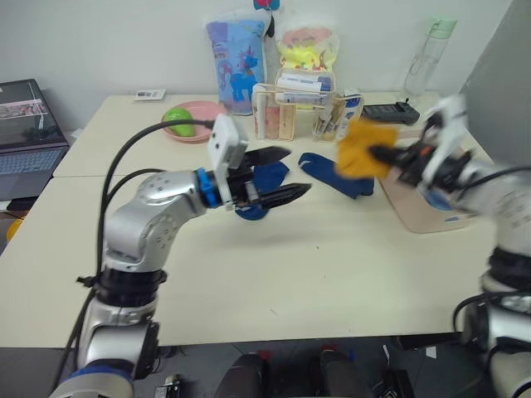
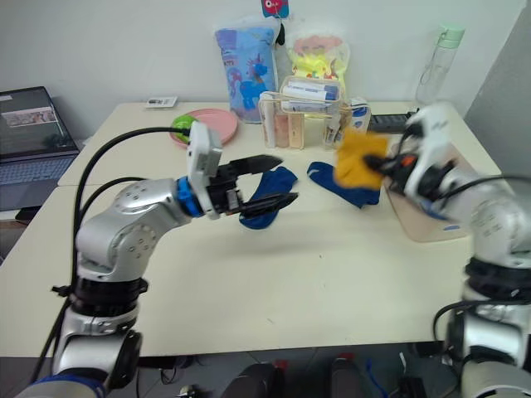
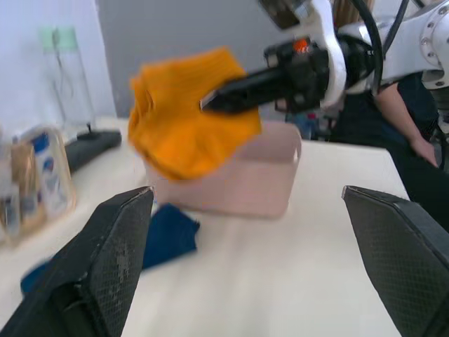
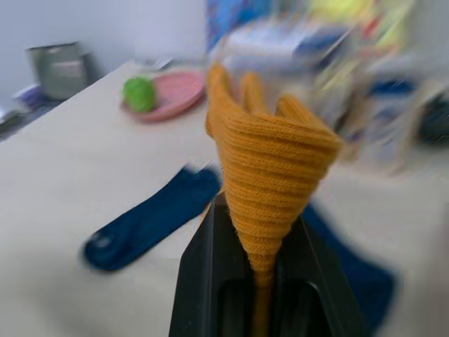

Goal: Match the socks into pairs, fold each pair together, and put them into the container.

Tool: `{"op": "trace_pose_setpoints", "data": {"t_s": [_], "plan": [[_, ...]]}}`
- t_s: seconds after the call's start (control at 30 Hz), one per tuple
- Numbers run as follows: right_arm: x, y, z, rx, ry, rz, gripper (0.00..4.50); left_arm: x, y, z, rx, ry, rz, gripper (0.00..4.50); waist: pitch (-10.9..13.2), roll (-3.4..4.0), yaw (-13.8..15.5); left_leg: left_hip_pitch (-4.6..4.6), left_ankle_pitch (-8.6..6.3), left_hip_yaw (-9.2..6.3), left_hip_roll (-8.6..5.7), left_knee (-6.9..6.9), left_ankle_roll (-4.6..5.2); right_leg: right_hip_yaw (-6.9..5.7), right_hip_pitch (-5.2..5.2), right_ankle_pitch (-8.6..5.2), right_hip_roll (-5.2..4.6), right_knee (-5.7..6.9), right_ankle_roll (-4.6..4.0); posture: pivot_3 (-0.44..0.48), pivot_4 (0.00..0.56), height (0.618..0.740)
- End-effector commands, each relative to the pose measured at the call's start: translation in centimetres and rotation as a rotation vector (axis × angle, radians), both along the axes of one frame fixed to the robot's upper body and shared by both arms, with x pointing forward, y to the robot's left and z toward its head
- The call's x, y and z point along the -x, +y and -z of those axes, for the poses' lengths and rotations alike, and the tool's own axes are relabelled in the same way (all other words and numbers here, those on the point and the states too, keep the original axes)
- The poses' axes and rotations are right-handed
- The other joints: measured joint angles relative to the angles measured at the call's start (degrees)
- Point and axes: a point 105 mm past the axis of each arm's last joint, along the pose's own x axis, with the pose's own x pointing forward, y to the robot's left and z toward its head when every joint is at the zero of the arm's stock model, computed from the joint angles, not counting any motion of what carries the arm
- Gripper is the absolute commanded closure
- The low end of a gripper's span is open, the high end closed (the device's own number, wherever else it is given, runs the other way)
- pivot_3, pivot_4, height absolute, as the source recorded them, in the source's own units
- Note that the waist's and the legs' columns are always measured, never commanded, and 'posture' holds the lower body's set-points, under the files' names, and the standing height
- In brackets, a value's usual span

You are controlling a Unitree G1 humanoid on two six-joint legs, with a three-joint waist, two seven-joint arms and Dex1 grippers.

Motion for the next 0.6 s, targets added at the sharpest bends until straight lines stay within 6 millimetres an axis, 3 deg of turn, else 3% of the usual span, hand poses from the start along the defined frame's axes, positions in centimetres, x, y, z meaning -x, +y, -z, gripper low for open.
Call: {"op": "trace_pose_setpoints", "data": {"t_s": [0.03,0.13,0.23,0.37,0.43,0.6], "plan": [[-0.8,-3.6,-3.1,0.254,-0.179,0.132,4.5,0.4,-2.2,-2.3,0.054,-0.071,0.044,0.02,0.04,-0.04,0.05,-0.02,0.0,0.04,0.0,0.0,0.0,0.02,-0.01,0.0,0.0,0.01,0.0,0.0,0.15,0.74],[-1.2,-5.0,-3.2,0.471,-0.232,0.157,4.5,0.2,-3.0,-2.8,0.08,-0.066,0.044,0.02,0.05,-0.05,-0.27,0.01,0.0,0.2,0.02,0.0,0.01,0.13,-0.02,0.0,0.0,0.03,0.0,0.0,0.15,0.74],[-1.8,-7.3,-2.3,0.821,-0.276,0.179,4.5,0.8,-4.6,-3.2,0.136,-0.037,0.093,0.02,0.07,-0.06,-0.63,0.06,0.0,0.27,0.09,-0.02,0.01,0.16,-0.01,0.0,0.04,0.08,0.0,0.0,0.15,0.74],[-2.9,-9.5,1.3,1.192,-0.232,0.116,4.5,1.8,-5.7,-1.3,0.067,-0.033,0.124,0.02,0.08,-0.08,-0.69,0.06,0.0,0.3,0.08,0.02,0.0,0.2,0.0,0.0,0.04,0.05,0.01,0.0,0.15,0.74],[-3.2,-10.3,3.2,1.304,-0.178,0.061,4.5,1.9,-5.6,-1.1,0.07,-0.025,0.118,0.02,0.1,-0.07,-0.81,0.11,0.01,0.34,0.1,-0.02,-0.01,0.23,0.0,0.0,0.05,0.06,0.01,0.0,0.15,0.74],[-4.1,-11.0,5.5,1.417,-0.142,0.001,4.5,2.3,-5.9,-0.5,0.068,-0.01,0.117,0.02,0.19,-0.04,-1.03,0.12,0.02,0.37,0.09,-0.01,-0.02,0.28,-0.01,0.0,0.05,0.07,0.0,0.0,0.15,0.74]]}}
